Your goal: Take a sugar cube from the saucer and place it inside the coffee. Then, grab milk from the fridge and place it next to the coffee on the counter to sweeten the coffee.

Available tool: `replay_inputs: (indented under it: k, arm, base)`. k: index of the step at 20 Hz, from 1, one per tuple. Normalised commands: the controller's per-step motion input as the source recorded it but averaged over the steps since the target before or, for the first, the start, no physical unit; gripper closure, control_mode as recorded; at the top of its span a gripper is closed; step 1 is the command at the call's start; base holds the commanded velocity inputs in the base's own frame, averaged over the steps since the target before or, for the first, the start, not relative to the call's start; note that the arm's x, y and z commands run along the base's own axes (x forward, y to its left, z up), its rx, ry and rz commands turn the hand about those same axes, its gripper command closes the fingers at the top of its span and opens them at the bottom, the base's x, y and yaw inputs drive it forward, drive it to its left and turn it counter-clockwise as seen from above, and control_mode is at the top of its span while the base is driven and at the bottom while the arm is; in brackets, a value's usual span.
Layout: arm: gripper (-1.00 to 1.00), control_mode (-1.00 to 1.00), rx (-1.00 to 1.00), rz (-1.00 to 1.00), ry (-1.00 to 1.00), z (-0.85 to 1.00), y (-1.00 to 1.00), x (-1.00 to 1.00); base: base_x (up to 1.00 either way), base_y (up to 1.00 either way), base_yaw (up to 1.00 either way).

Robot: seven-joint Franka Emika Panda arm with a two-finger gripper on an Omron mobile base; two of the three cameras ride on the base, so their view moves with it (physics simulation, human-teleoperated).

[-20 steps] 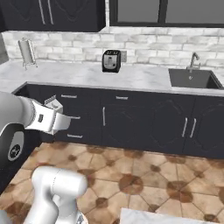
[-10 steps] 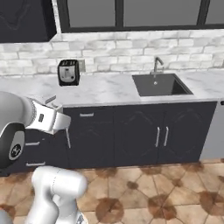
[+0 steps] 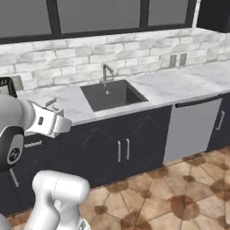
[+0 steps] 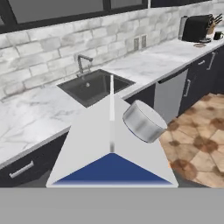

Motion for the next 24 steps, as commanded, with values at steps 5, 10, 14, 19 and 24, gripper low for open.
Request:
replay_inputs:
  k: [5,10,14,19,24]
  arm:
    - [1.0,1.0,0.0,0.0,0.0,0.0,0.0,0.0]
    - [1.0,1.0,0.0,0.0,0.0,0.0,0.0,0.0]
    - [1.0,1.0,0.0,0.0,0.0,0.0,0.0,0.0]
    - [1.0,1.0,0.0,0.0,0.0,0.0,0.0,0.0]
    - [1.0,1.0,0.0,0.0,0.0,0.0,0.0,0.0]
  base:
    - [1.0,-0.59,-0.43]
    - [1.0,-0.71,-0.37]
    - [1.0,-0.85,-0.31]
    - [1.0,-0.97,-0.21]
    - [1.0,-0.88,-0.11]
